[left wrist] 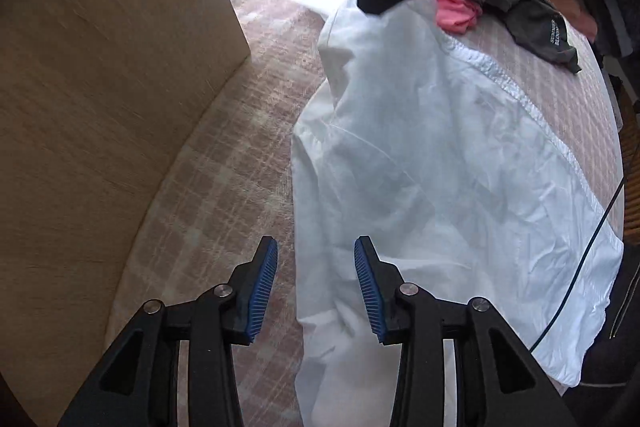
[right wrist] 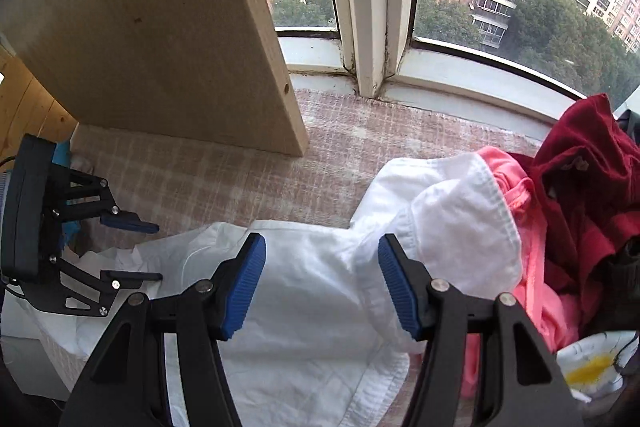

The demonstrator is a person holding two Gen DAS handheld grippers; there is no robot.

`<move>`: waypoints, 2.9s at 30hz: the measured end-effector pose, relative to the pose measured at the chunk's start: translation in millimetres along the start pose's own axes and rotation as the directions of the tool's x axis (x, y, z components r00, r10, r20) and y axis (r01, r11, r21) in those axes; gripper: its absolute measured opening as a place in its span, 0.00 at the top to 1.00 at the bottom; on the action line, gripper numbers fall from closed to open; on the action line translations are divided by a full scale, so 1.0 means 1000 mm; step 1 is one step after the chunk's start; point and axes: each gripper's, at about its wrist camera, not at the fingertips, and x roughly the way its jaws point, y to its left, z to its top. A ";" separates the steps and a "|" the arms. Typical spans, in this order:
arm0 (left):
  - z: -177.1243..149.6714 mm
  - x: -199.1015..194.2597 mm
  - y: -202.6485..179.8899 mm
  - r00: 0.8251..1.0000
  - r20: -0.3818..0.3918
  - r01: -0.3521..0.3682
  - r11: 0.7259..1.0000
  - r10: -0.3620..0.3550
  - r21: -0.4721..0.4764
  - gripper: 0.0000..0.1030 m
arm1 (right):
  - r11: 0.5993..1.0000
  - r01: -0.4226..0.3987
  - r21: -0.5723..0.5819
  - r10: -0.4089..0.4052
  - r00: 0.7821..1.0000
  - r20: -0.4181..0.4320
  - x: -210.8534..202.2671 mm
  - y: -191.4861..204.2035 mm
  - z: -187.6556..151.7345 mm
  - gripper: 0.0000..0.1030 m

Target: Fold clothes

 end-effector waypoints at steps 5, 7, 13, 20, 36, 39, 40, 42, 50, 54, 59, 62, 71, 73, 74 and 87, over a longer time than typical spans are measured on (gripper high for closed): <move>-0.006 0.004 -0.007 0.998 0.048 0.034 0.999 -0.033 -0.005 0.97 | 0.993 0.094 -0.070 -0.100 0.991 -0.087 0.030 -0.021 0.008 0.43; -0.010 -0.004 -0.010 0.996 0.081 0.035 0.999 -0.034 -0.004 1.00 | 0.992 0.116 -0.048 -0.121 0.984 -0.131 0.036 -0.032 0.001 0.43; -0.020 -0.031 -0.026 0.987 0.148 0.047 0.997 -0.055 0.057 1.00 | 0.991 0.130 -0.033 -0.132 0.987 -0.088 0.008 -0.040 -0.016 0.42; -0.005 -0.015 0.003 0.988 0.127 -0.078 0.996 0.083 -0.046 0.86 | 0.997 0.071 0.007 -0.071 0.997 -0.016 -0.023 -0.030 -0.020 0.41; 0.052 0.032 -0.016 0.994 0.092 -0.053 0.998 0.050 0.025 0.68 | 1.000 -0.014 0.015 0.015 0.997 -0.081 0.018 -0.015 -0.067 0.41; 0.052 0.026 -0.015 0.990 0.118 -0.073 0.997 0.071 0.011 0.68 | 0.991 -0.115 0.074 0.116 0.993 -0.009 -0.004 -0.018 -0.063 0.41; 0.052 0.024 -0.014 0.989 0.126 -0.074 0.997 0.073 0.004 0.68 | 0.988 -0.133 0.073 0.134 0.991 -0.010 -0.008 -0.017 -0.060 0.41; 0.053 0.028 -0.011 0.992 0.110 -0.065 0.998 0.064 0.000 0.66 | 0.995 -0.082 0.054 0.082 0.997 -0.010 -0.013 -0.013 -0.056 0.41; 0.053 0.035 -0.023 0.993 0.118 -0.024 0.998 0.017 0.054 0.92 | 0.983 -0.042 0.179 0.042 0.999 0.003 -0.011 -0.034 -0.088 0.41; 0.053 0.028 -0.028 0.990 0.131 -0.057 0.996 0.047 0.074 0.97 | 0.968 -0.089 0.235 0.090 0.996 0.007 -0.007 -0.035 -0.123 0.41; 0.047 0.016 -0.012 0.984 0.145 -0.106 0.994 0.101 0.024 0.97 | 0.990 0.040 0.138 -0.031 0.997 -0.064 0.010 -0.027 -0.139 0.41; 0.044 0.025 -0.005 0.970 0.107 -0.219 0.976 0.218 0.001 0.95 | 0.993 0.073 0.097 -0.066 0.995 -0.074 0.012 -0.021 -0.137 0.41; 0.056 -0.012 -0.043 0.966 0.228 -0.136 0.990 0.126 0.029 0.90 | 0.998 -0.015 0.068 0.011 0.998 0.055 0.002 -0.013 -0.117 0.74; 0.065 -0.008 -0.063 0.971 0.239 -0.036 0.996 0.015 0.087 0.86 | 0.996 -0.063 0.066 0.059 0.996 0.059 0.010 -0.012 -0.105 0.74; 0.071 -0.001 -0.071 0.972 0.236 -0.024 0.993 -0.004 0.115 0.86 | 0.995 -0.063 0.071 0.060 0.997 0.051 0.015 -0.015 -0.102 0.74; 0.022 -0.046 -0.044 0.959 0.204 -0.200 0.980 0.195 0.000 0.80 | 0.984 -0.177 0.035 0.174 0.981 0.084 0.010 0.006 -0.087 0.90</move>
